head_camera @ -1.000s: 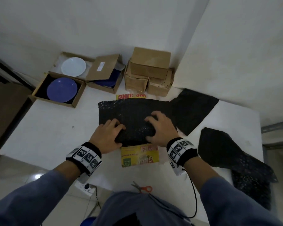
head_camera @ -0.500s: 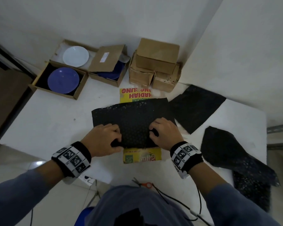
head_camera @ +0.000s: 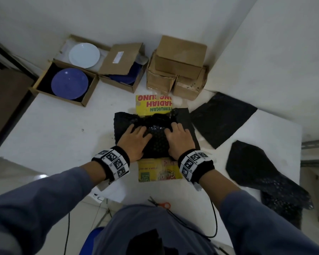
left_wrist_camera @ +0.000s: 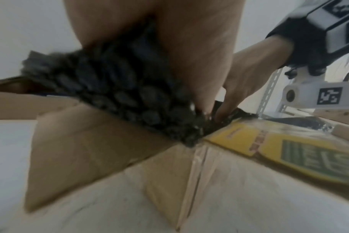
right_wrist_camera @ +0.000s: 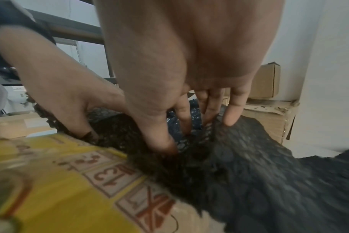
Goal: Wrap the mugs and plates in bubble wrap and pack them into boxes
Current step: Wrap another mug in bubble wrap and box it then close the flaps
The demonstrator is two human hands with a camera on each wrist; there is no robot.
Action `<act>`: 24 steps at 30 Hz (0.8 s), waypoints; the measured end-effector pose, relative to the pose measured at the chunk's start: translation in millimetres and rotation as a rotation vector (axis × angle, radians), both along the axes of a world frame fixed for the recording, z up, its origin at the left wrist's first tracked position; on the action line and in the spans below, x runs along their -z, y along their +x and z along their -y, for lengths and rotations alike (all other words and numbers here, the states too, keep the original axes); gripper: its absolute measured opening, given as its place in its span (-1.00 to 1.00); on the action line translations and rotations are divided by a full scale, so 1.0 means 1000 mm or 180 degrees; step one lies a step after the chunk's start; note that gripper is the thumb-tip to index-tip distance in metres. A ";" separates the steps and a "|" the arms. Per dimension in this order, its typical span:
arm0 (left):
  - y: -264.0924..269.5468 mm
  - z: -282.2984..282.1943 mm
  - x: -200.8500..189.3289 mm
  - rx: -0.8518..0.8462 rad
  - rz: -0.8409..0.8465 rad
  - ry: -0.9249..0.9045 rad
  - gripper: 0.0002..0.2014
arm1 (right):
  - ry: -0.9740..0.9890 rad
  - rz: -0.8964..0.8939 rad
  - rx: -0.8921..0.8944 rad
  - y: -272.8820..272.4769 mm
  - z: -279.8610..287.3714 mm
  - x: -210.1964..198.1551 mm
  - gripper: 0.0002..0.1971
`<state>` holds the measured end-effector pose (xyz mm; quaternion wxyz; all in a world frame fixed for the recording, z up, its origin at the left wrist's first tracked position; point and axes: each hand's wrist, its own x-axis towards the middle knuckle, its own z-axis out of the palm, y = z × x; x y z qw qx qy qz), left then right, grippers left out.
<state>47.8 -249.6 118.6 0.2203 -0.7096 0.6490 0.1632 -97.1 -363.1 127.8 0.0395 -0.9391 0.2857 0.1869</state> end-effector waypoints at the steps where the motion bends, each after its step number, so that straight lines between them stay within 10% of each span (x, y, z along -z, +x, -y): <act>1: 0.002 -0.002 0.002 0.0007 -0.0011 -0.0036 -0.25 | -0.0018 -0.0008 -0.0013 0.000 -0.001 0.001 -0.47; 16: -0.025 0.030 0.015 0.0423 0.0696 0.0465 -0.38 | -0.0285 -0.0886 -0.0191 0.029 -0.019 0.014 -0.83; 24: 0.018 0.018 -0.021 0.0100 -0.1212 -0.0708 -0.80 | 0.0230 0.0718 -0.0176 -0.015 -0.023 -0.014 -0.77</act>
